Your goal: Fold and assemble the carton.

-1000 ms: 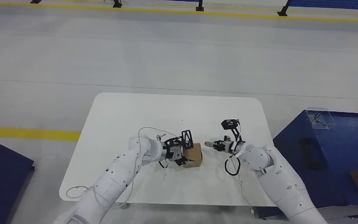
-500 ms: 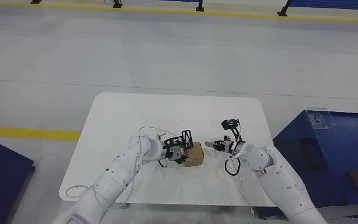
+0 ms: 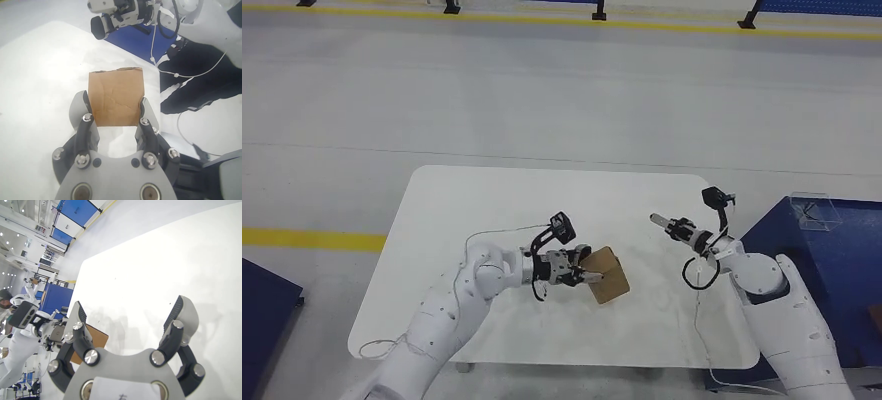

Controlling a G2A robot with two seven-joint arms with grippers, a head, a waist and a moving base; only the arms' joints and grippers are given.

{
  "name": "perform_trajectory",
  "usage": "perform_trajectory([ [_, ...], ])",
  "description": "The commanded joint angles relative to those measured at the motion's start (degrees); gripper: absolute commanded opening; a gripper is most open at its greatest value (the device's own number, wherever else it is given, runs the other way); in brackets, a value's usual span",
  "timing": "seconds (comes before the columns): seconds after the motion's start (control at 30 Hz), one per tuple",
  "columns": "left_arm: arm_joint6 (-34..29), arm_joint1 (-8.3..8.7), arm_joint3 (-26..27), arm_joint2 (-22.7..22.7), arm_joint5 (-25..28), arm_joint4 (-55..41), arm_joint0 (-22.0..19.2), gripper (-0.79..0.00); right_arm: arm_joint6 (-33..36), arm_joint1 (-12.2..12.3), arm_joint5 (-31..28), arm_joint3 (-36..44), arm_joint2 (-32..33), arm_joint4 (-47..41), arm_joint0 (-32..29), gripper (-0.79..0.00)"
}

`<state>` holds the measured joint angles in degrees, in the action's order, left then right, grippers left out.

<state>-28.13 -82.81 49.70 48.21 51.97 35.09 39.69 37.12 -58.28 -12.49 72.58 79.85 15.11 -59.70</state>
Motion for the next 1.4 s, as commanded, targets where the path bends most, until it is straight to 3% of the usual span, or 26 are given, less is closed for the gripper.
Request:
perform_trajectory([
  [0.0, -11.2, -0.60, -2.2, -1.2, -3.2, -12.6, -1.8, -0.785, 0.5, 0.1, -0.1, 0.1, 0.6, -0.4, -0.3, 0.000],
  [0.13, -20.9, -1.84, -6.0, -3.3, -8.7, -20.6, -4.4, -0.785, 1.3, 0.1, -0.5, 0.1, 0.3, -1.1, -1.0, 0.000],
  [0.3, -21.3, -3.36, -11.7, -6.2, -12.5, -18.6, -7.6, -0.785, 0.9, 0.0, -1.0, -0.1, -0.6, -0.3, -1.8, 0.000],
  [0.33, -20.2, -3.62, -12.7, -6.8, -13.6, -17.0, -8.1, -0.502, 0.9, 0.0, -1.0, -0.2, -0.7, -0.3, -1.9, 0.000],
  [0.37, -18.9, -3.88, -13.5, -7.2, -14.3, -16.0, -8.4, -0.111, 1.0, 0.0, -1.1, -0.3, -0.7, -0.3, -1.9, 0.000],
  [0.4, -17.5, -4.11, -14.3, -7.3, -14.6, -15.8, -8.6, 0.000, 1.1, 0.0, -1.0, -0.5, -0.7, -0.5, -1.9, 0.000],
  [0.63, -5.8, -3.92, -15.9, -7.0, -16.8, -8.2, -10.6, 0.000, 1.8, 0.0, -0.9, -1.3, -1.4, 0.2, -1.9, 0.000],
  [0.73, 2.8, -2.95, -11.3, -6.2, -17.9, -2.4, -9.8, 0.000, 1.9, -0.1, -0.9, -1.3, -1.5, 0.4, -1.9, 0.000],
  [0.8, 8.8, -2.06, -4.4, -6.0, -16.6, 2.9, -7.5, 0.000, 2.0, -0.1, -0.9, -1.1, -1.6, 0.4, -2.0, 0.000],
  [0.83, 11.1, -1.51, -0.5, -5.9, -16.4, 6.2, -6.0, -0.234, 2.2, -0.1, -0.8, -1.0, -1.7, 0.3, -2.0, 0.000],
  [0.87, 12.8, -0.93, 3.5, -6.0, -17.2, 10.5, -4.5, -0.573, 2.3, -0.1, -0.7, -0.9, -1.7, 0.2, -2.0, 0.000],
  [0.9, 14.2, -0.39, 7.8, -6.2, -18.7, 15.0, -2.7, -0.773, 2.2, -0.1, -0.6, -0.8, -1.9, 0.1, -1.9, 0.000],
  [0.97, 16.0, 0.57, 15.3, -6.8, -20.9, 22.7, 1.2, -0.785, 2.3, -0.2, -0.5, -0.7, -2.2, 0.2, -1.8, 0.000],
  [1.07, 15.0, 1.46, 20.8, -7.4, -23.1, 29.6, 5.0, -0.785, 2.3, -0.3, -0.4, -0.7, -2.7, 0.3, -1.7, 0.000],
  [1.37, 11.9, 1.18, 20.5, -7.6, -24.8, 30.3, 6.6, -0.785, 3.3, -0.3, 0.2, -1.0, -3.3, 0.6, -1.4, 0.000],
])
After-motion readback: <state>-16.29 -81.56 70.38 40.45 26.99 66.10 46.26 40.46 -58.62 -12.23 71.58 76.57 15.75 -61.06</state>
